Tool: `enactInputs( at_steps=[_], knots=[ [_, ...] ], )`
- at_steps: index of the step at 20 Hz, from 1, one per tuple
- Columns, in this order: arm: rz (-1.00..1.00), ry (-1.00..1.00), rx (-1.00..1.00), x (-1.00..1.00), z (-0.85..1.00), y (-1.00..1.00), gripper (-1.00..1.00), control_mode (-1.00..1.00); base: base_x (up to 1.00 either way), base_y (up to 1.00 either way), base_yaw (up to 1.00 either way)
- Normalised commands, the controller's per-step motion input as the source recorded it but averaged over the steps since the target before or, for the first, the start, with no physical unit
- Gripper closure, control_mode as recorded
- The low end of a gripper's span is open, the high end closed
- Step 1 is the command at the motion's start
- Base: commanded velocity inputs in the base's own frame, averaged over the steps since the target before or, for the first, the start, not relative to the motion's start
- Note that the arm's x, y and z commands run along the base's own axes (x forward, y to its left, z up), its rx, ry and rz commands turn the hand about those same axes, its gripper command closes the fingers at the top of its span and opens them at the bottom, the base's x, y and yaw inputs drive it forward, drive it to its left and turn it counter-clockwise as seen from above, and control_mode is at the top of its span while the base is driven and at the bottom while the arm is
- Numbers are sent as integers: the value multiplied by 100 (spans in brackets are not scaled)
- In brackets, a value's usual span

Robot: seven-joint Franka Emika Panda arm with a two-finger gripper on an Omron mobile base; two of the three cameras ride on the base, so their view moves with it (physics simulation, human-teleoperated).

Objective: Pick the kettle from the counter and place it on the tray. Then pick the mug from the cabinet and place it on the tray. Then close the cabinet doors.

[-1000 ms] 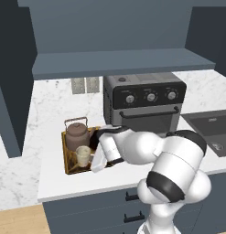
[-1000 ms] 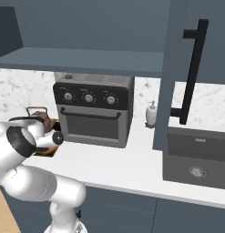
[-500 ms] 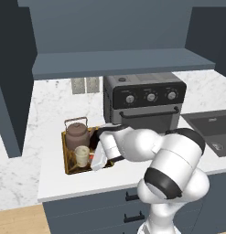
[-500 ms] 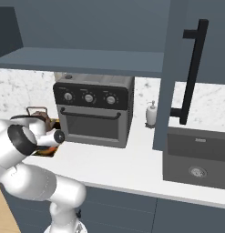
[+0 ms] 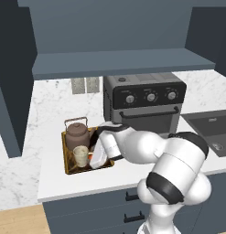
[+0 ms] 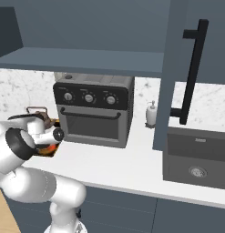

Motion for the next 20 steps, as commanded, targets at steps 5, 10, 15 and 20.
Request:
enactInputs(
  at_steps=[5, 10, 15, 20],
  knots=[
    [0, 0, 0, 0, 50, 0, -100, -100, 0, 0, 0],
    [0, 0, 0, -23, 64, -3, -100, -100, 0, 0, 0],
    [-11, 14, -4, -50, 70, -6, -100, -100, 0, 0, 0],
    [-34, 23, -7, -24, 11, 0, -100, -100, 0, 0, 0]
  ],
)
